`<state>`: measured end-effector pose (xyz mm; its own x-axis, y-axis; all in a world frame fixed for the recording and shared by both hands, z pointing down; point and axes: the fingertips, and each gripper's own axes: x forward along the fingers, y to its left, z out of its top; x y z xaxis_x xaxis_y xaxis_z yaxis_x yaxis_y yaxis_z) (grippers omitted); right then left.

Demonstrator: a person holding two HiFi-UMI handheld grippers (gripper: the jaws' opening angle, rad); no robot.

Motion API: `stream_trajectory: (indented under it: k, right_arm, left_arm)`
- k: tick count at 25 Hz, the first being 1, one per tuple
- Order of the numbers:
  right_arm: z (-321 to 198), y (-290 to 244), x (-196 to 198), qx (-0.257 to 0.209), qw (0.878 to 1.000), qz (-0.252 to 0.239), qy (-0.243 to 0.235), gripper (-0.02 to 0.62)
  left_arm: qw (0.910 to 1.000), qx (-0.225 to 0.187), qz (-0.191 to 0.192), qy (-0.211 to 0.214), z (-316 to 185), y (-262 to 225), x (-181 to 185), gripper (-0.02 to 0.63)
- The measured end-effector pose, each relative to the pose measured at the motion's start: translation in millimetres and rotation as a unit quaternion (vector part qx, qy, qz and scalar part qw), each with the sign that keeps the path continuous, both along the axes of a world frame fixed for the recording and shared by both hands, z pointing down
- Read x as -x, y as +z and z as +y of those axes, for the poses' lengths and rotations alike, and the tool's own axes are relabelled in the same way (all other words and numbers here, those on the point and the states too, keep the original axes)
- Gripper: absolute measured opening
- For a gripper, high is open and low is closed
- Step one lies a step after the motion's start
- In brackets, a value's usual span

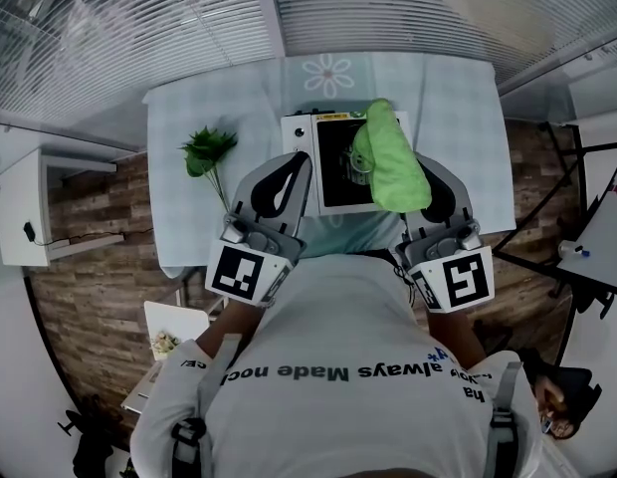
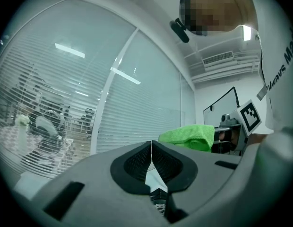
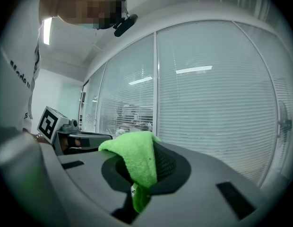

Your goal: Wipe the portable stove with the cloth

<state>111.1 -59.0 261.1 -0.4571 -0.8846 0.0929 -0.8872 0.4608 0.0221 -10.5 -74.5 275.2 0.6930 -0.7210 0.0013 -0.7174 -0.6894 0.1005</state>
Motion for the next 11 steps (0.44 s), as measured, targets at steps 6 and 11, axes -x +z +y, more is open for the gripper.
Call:
stream_trajectory:
  k: [6, 11]
  right_arm:
    - [-0.8, -4.9, -1.7, -0.001, 1.0, -0.002, 0.002, 0.023]
    - [4.9, -6.6, -0.2, -0.002, 1.0, -0.004, 0.006, 0.023]
  left_arm:
    - [1.0, -0.002, 0.003, 0.001, -0.4, -5.7, 0.5, 0.012]
    - [1.0, -0.004, 0.006, 0.002, 1.6, -7.0, 3.3, 0.013]
